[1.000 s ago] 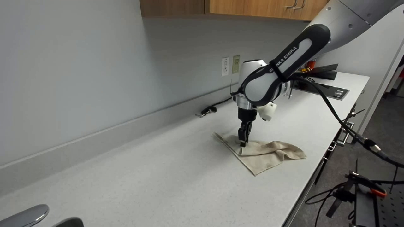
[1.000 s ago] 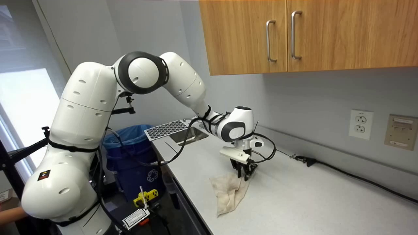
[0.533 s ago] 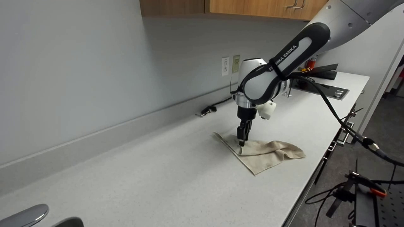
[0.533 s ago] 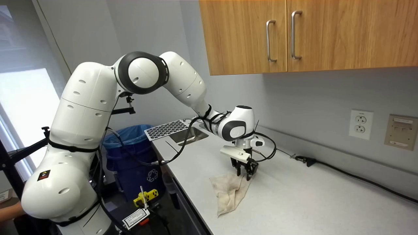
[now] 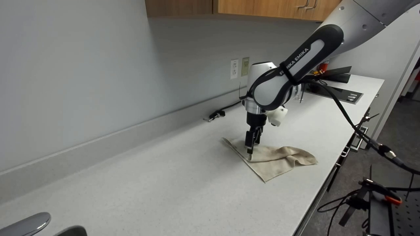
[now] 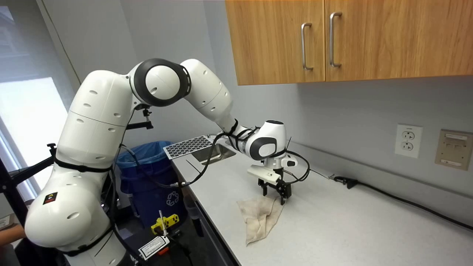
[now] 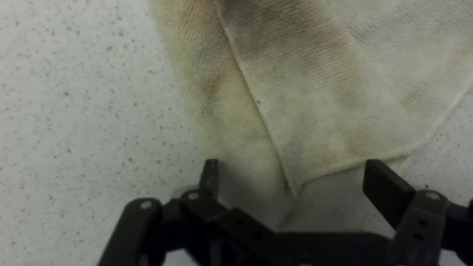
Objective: Spread the towel out on the counter
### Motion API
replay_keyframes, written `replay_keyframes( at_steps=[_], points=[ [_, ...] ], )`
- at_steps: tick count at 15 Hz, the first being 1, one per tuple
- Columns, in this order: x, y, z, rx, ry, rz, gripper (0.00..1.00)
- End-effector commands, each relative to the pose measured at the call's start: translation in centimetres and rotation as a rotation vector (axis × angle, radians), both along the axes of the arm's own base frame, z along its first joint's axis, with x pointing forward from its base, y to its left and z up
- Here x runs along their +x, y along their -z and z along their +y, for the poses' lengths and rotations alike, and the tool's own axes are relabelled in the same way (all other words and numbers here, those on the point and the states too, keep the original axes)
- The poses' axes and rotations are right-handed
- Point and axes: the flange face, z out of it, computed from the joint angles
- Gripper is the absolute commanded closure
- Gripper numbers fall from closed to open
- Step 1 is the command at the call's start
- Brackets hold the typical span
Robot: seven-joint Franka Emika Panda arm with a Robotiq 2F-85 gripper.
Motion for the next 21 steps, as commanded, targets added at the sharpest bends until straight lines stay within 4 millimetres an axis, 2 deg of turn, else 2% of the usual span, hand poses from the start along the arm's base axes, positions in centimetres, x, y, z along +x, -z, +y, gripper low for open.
replay_keyframes(
  at_steps=[1,6,11,12,13,14,21],
  points=[
    [-0.2,-0.1,1.1,0.004,0.024,0.001,0.0],
    [0.1,0.0,1.0,-0.004,0.054,-0.001,0.0],
    [-0.4,-0.1,1.3,-0.006,0.081,0.005,0.05],
    [-0.5,-0.1,1.4,-0.005,0.084,0.009,0.09],
    [-0.7,0.0,1.5,-0.005,0.087,0.012,0.08],
    [-0.8,0.0,1.6,-0.005,0.096,0.016,0.11],
    [-1.3,0.3,1.9,-0.025,0.145,0.028,0.15]
  ],
)
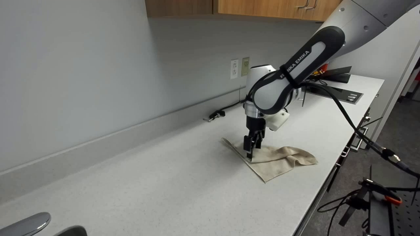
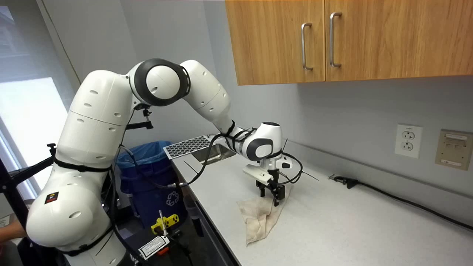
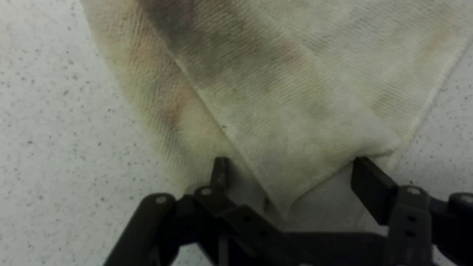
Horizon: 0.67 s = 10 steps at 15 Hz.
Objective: Spread the towel out on the counter
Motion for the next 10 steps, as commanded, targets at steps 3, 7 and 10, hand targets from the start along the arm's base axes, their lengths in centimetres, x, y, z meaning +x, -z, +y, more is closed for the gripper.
replay_keyframes(
  at_steps=[3,7,10],
  points=[
    [-0.57,-0.42,0.2,-0.025,0.043,0.004,0.18],
    [-0.8,-0.9,0.06,-0.032,0.067,-0.002,0.18],
    [-1.42,-1.28,0.21,-0.041,0.078,0.001,0.17]
  ],
)
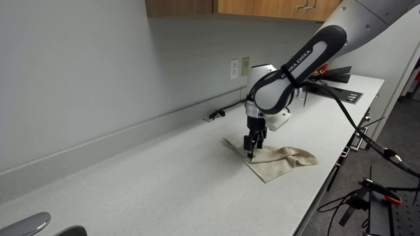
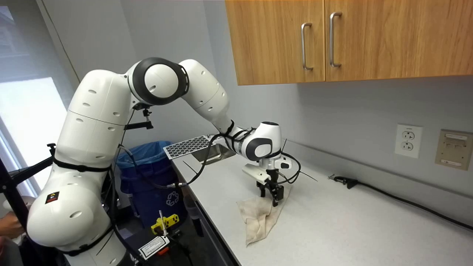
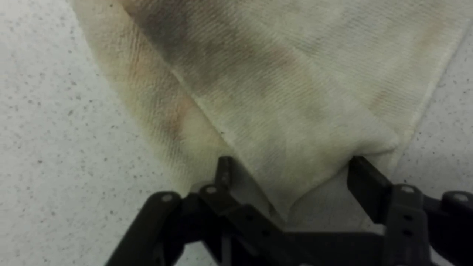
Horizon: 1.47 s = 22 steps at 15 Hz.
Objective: Spread the towel out on the counter
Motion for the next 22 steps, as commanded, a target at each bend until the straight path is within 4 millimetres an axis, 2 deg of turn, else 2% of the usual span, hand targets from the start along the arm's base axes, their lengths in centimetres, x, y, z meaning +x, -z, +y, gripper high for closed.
replay_keyframes(
  at_steps=[1,6,7,10,15,16,19,22],
  points=[
    [-1.4,-1.2,0.3,-0.034,0.017,0.0,0.17],
    [-2.6,-1.7,0.4,-0.069,0.04,0.008,0.2],
    [-2.7,-1.7,0.4,-0.077,0.042,0.01,0.37],
    [-3.1,-1.7,0.4,-0.089,0.054,0.017,0.57],
    [-3.3,-1.8,0.1,-0.11,0.069,0.014,0.96],
    [-3.2,-2.2,0.0,-0.112,0.071,0.008,1.0],
    [-2.8,-3.9,-0.9,-0.122,0.084,-0.026,1.0],
    [-1.9,-6.7,-2.7,-0.162,0.088,-0.116,0.99]
  ],
)
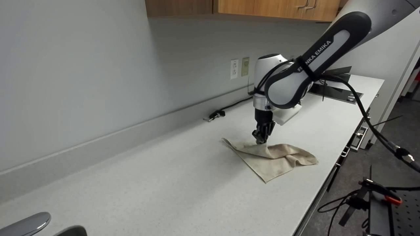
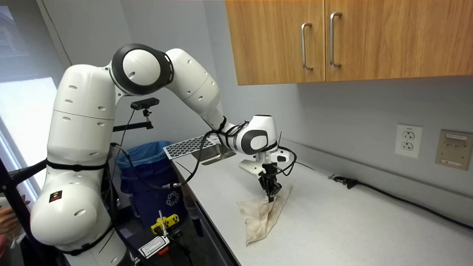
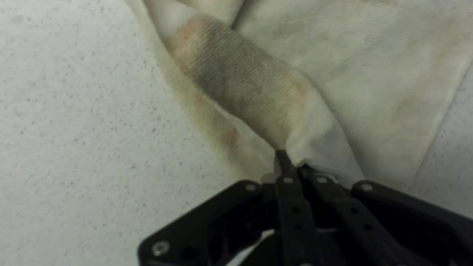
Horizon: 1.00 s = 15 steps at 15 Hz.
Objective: Spread the towel out on the counter
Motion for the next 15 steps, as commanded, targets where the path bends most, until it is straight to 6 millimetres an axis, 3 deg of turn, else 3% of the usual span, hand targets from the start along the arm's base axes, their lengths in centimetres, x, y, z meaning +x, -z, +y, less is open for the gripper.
replay_keyframes(
  at_steps=[1,5,12,15],
  points=[
    [0.6,-3.9,-2.1,-0.083,0.002,-0.11,0.99],
    [1.5,-5.1,-5.8,-0.189,0.038,-0.17,0.99],
    [0.4,-3.4,-11.1,-0.381,0.17,-0.175,0.99],
    [-0.1,-2.2,-12.4,-0.413,0.227,-0.16,0.99]
  ],
)
